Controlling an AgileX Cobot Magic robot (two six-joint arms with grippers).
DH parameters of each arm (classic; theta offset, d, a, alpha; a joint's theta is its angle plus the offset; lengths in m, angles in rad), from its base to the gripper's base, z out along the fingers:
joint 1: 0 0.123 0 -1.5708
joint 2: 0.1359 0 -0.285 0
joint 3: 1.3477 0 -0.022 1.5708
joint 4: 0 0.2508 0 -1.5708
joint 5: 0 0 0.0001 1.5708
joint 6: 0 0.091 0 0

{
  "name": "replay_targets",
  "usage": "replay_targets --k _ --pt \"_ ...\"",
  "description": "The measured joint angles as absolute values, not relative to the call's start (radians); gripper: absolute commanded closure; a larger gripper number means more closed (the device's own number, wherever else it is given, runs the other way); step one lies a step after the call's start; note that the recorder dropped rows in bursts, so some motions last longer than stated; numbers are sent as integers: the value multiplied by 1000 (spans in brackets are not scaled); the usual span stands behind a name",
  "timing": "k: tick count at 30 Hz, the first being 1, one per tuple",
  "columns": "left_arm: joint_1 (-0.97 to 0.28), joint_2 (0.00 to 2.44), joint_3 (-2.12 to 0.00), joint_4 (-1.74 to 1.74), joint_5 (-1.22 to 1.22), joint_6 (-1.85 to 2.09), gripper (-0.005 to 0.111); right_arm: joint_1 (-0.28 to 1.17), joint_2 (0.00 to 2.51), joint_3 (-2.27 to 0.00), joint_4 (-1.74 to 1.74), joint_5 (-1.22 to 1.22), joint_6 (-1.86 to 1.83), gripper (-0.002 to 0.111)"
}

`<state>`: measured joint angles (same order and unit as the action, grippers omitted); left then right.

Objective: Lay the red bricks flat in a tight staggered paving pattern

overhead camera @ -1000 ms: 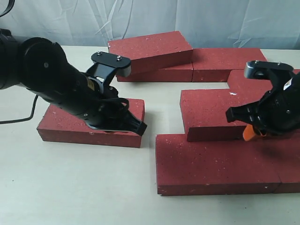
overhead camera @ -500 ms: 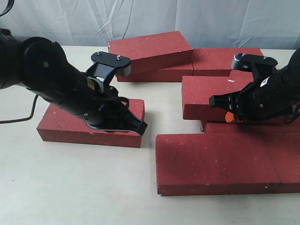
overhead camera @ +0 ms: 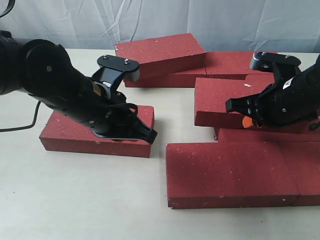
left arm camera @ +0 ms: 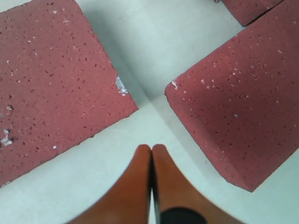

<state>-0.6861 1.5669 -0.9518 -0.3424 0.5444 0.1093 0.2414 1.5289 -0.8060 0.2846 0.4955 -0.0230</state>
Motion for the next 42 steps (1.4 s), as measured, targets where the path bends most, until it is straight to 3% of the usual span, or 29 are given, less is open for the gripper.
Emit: replay_targets --k 10,19,42 --pt "-686 1567 -952 -342 561 109 107 181 1438 -806 0 577 148 109" --pt "-686 1567 -952 -368 482 109 107 156 1517 -806 -13 606 189 109" --pt "-686 1567 -952 -406 435 109 107 156 1677 -806 41 207 201 109"
